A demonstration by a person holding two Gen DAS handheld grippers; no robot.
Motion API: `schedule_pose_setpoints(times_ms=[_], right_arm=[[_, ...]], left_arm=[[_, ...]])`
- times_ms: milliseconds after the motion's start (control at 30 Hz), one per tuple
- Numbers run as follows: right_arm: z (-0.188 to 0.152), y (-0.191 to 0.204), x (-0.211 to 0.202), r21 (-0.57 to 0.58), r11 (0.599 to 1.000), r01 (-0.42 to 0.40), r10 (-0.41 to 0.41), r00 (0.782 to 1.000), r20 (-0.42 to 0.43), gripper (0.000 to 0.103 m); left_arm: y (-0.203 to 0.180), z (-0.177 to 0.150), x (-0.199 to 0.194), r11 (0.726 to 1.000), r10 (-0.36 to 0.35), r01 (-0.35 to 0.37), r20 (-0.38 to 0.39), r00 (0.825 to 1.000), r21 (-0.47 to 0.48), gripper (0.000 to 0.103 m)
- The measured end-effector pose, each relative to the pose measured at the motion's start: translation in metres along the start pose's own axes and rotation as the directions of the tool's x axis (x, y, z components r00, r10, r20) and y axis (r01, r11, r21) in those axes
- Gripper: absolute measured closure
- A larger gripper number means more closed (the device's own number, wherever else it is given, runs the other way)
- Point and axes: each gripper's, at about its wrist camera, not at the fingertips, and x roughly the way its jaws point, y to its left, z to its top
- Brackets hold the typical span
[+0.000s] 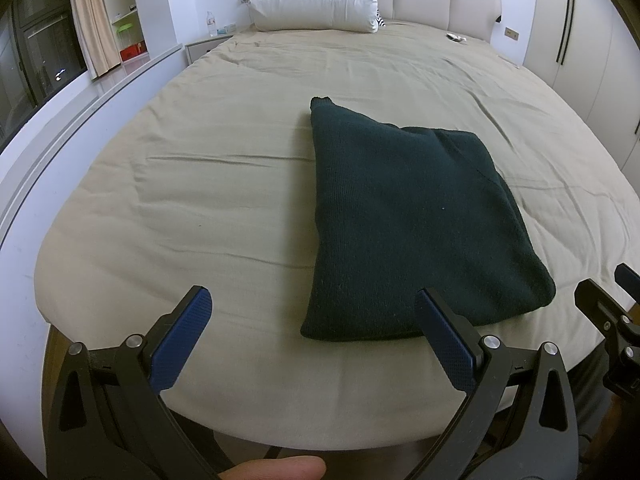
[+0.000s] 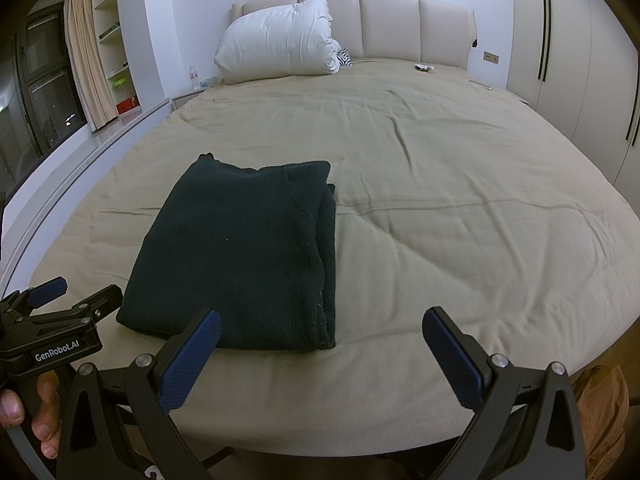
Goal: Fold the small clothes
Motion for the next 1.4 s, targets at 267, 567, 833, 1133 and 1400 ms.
schedule_pose_setpoints(times_ms=[267, 567, 833, 1133, 1400], right_arm=[[-0.0033, -0.0001, -0.0007, 0.0, 1.0, -0.001, 0.001, 1.0, 0.0, 0.0], [-0.002, -0.0009, -0.0011, 0.0, 1.0, -0.002, 0.002, 1.0, -0.001, 0.0], [-0.0019, -0.0014, -0.0016, 0.0, 1.0, -0.003, 0.003, 1.0, -0.002, 0.0], [-0.0019, -0.0017, -0.0023, 0.0, 1.0, -0.004, 0.004, 1.0, -0.003, 0.0], [-0.0046, -0.0008, -0.0029, 0.0, 1.0, -0.006, 0.006, 1.0, -0.003, 0.0]], left_arm=[[0.0003, -0.0001, -0.0002, 1.0, 0.0, 0.0, 0.0, 1.0, 0.001, 0.0], [0.0011, -0.0005, -0.0006, 1.0, 0.0, 0.0, -0.001, 1.0, 0.001, 0.0], [0.0016, -0.0005, -0.001, 1.0, -0.001, 0.001, -0.002, 1.0, 0.002, 0.0], [0.0024, -0.0012, -0.0015, 1.0, -0.001, 0.001, -0.002, 1.0, 0.002, 0.0], [0.0047, -0.0028, -0.0016, 1.0, -0.001, 0.001, -0.004, 1.0, 0.002, 0.0]])
